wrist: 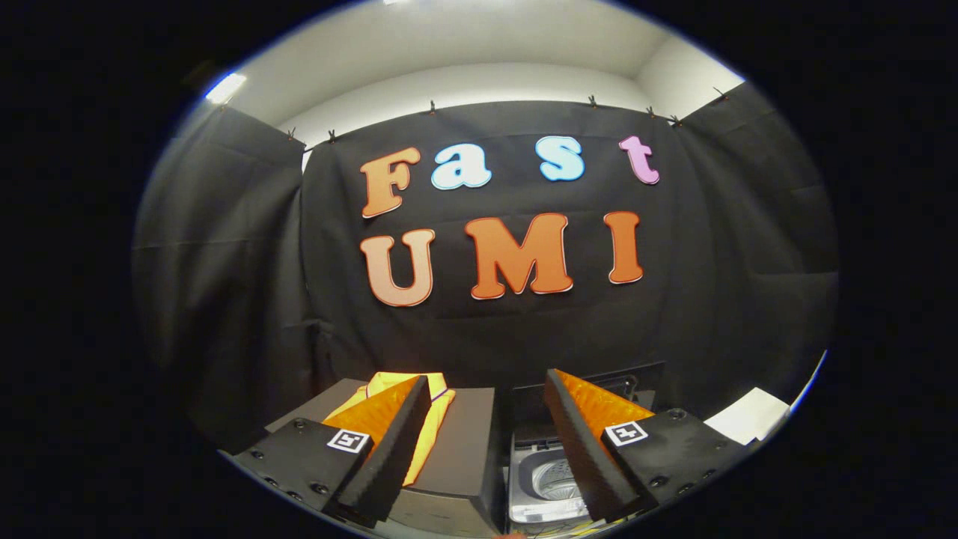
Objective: Put the clothes into the washing machine and then close the washing machine lid.
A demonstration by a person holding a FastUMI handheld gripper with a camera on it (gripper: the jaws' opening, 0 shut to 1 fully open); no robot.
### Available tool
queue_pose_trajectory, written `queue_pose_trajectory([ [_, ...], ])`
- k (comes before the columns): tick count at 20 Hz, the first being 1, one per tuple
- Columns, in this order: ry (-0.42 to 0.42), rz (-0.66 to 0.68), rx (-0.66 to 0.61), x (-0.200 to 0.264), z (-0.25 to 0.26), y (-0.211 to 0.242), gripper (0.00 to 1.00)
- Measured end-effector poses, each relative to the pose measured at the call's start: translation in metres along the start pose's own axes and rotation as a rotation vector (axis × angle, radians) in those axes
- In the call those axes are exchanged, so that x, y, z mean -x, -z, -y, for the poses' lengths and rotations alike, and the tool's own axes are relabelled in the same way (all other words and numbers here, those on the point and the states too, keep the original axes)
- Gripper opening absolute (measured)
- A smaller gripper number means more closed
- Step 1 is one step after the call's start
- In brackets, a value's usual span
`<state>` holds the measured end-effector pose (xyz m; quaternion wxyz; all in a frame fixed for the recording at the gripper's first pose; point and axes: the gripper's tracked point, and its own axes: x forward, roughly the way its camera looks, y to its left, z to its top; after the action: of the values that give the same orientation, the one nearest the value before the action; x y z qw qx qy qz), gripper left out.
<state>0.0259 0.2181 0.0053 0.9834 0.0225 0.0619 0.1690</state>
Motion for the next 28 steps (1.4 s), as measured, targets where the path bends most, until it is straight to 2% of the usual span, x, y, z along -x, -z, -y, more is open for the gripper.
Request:
queue_pose_trajectory([
  [3, -0.057, -0.061, 0.01, -0.029, -0.039, 0.006, 0.98],
  [6, -0.169, -0.135, -0.051, -0.052, -0.092, 0.011, 0.98],
  [9, -0.184, -0.232, -0.02, -0.086, -0.115, 0.029, 0.98],
  [13, -0.243, -0.405, -0.074, -0.121, -0.154, 0.072, 0.98],
  [19, -0.199, -0.558, -0.064, -0.155, -0.164, 0.122, 0.98],
  [26, -0.156, -0.638, -0.006, -0.181, -0.173, 0.17, 0.99],
  [28, -0.171, -0.666, -0.013, -0.18, -0.175, 0.191, 0.98],
])
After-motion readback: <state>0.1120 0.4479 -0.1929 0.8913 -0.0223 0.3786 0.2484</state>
